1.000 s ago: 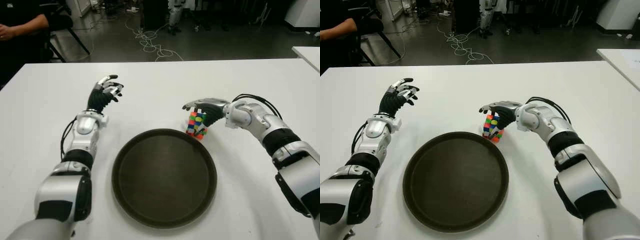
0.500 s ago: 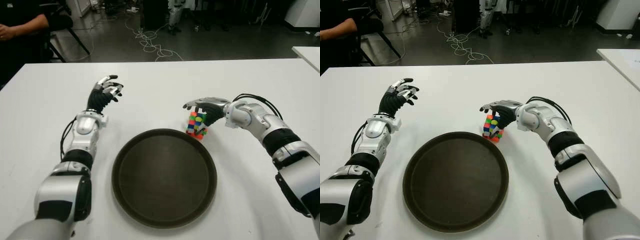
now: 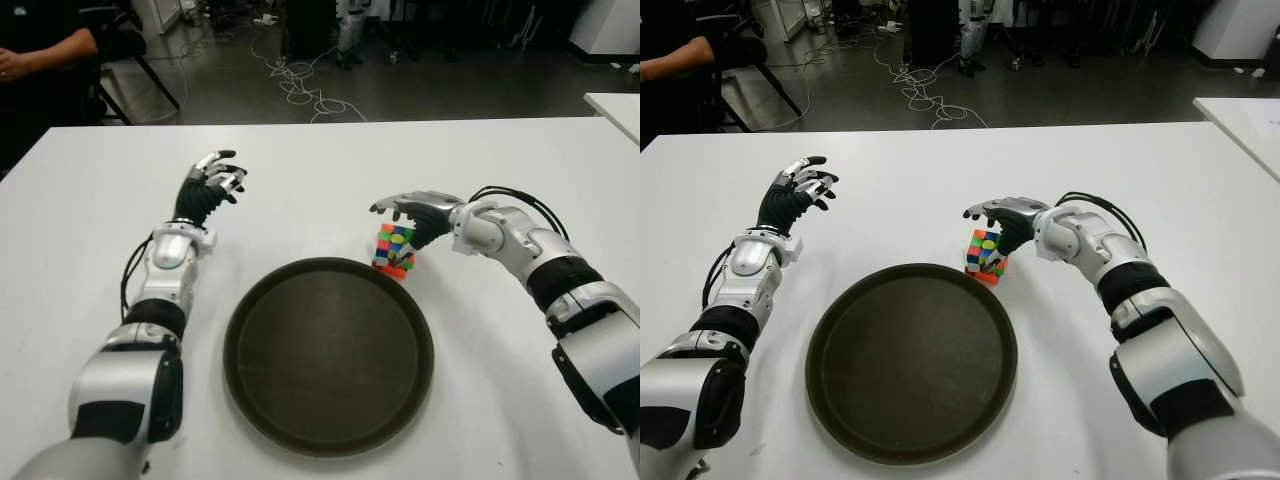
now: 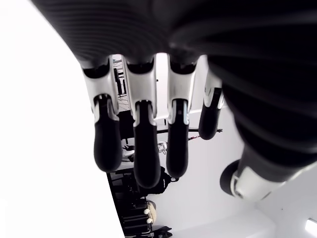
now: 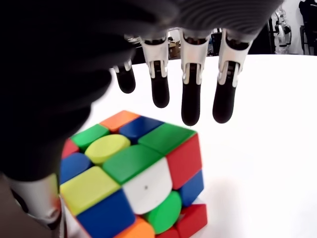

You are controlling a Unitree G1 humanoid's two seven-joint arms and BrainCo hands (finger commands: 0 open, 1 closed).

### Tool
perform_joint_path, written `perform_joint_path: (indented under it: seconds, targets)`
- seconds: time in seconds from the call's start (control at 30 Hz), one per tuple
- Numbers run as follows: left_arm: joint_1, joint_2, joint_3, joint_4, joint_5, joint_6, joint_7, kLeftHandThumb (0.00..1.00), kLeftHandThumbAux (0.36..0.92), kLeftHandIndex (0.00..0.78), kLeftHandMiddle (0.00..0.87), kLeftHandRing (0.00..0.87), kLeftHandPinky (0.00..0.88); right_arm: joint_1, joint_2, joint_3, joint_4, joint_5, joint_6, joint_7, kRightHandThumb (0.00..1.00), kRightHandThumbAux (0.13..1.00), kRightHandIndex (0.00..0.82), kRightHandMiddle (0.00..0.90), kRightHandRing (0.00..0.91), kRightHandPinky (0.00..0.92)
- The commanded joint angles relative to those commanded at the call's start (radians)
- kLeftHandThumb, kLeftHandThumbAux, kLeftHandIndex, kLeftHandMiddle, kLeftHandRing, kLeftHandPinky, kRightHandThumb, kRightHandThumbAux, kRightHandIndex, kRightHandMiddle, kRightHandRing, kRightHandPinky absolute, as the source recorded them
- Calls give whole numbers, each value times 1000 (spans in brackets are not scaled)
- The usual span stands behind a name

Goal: Pick up the Rubik's Cube and put it in the plate

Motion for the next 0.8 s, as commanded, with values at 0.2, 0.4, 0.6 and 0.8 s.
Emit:
perform_joint_path:
  seconds: [0.2,0.4,0.6,0.8]
  targets:
    - [1,-1,2,-1,-2,-3,-3,290,636,229,392,476,542,0,-2,1,0,-1,7,-12,0,700,89,195,253,333]
    - [1,-1,2,-2,-3,-3,-2,289,630,227,406,493,556,-2,-5,0,-3,7,9,-5,0,704,87,182,240,321]
    - [1,-1,1,-3,0,-5,2,284,631,226,400,489,552,-1,-7,-1,-2,9,6,-6,0,694,88,197,261,344]
    - [2,-2,-1,-4,3,-9,8,283,619,232,393,482,541,0,-1,8,7,0,6,-14,0,675,90,227,297,368]
